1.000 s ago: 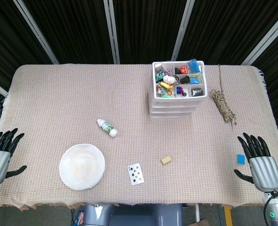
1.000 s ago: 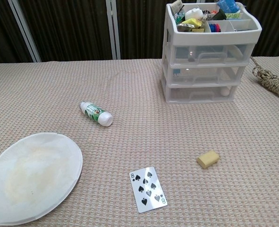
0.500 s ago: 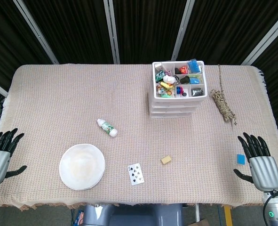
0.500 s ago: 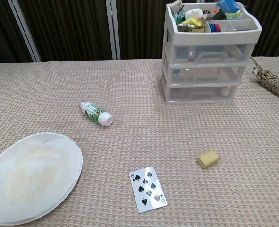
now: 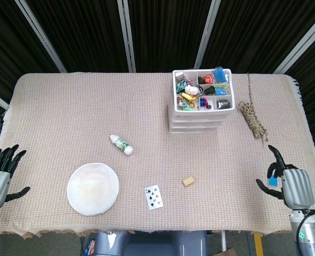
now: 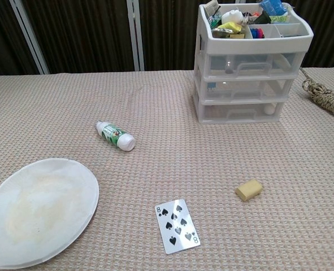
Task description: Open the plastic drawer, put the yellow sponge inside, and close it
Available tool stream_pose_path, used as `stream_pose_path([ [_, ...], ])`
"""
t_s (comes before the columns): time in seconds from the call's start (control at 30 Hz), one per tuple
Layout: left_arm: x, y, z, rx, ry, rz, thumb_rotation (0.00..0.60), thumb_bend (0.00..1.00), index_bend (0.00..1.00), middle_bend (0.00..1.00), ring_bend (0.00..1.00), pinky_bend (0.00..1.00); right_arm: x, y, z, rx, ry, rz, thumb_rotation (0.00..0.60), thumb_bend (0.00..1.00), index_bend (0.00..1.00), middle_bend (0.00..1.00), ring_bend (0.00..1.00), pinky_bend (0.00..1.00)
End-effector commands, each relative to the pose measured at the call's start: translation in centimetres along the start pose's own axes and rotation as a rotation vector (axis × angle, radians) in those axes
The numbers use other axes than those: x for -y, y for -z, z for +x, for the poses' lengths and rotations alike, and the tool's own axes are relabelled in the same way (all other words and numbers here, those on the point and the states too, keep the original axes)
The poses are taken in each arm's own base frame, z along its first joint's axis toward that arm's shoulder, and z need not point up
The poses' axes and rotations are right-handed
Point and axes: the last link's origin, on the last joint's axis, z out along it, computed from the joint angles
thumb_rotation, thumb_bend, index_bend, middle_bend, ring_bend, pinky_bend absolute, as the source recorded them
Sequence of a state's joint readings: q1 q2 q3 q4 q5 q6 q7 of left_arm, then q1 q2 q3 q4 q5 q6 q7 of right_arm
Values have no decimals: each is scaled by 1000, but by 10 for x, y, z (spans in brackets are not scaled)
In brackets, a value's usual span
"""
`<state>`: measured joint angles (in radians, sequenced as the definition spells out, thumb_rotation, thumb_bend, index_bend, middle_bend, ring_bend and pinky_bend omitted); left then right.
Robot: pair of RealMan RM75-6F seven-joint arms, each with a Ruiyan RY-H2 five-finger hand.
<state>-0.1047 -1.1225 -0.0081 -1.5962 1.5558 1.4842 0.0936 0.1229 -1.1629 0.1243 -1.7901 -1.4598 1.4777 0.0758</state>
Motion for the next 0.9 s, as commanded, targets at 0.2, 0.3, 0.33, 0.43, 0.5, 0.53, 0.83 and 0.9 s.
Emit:
stream_pose_path([
  [0.2,0,0,2,-28,11,-7,600,144,95,0,0,0,67,-26,-31,375,-667,-230,600,388,123,768,742,676],
  [0.3,1,-1,4,-55,-6,-18,600,144,94,0,0,0,81,-31,-42,458,-767,-272,600,388,124,768,743,675],
  [0.33,2,-1,4,-59,-12,-19,600,144,94,0,0,0,82,-32,-44,465,-777,-277,600,388,125,768,743,675],
  [0.43,3,-1,3,-64,-13,-14,600,142,94,0,0,0,91,-35,-57,512,-837,-305,600,388,127,768,744,675],
  [0.5,4,-2,3,-66,-17,-11,600,143,94,0,0,0,96,-41,-67,537,-867,-327,600,388,129,768,744,676],
  [0.53,4,-2,4,-69,-18,-12,600,143,94,0,0,0,98,-43,-70,540,-875,-334,600,388,129,768,744,675],
  [0.83,5,-3,4,-78,-20,-9,600,144,95,0,0,0,112,-73,-84,486,-963,-374,600,388,133,768,744,675],
  [0.9,5,-3,4,-77,-18,-9,600,144,95,0,0,0,114,-80,-85,475,-983,-375,600,388,133,768,744,675],
])
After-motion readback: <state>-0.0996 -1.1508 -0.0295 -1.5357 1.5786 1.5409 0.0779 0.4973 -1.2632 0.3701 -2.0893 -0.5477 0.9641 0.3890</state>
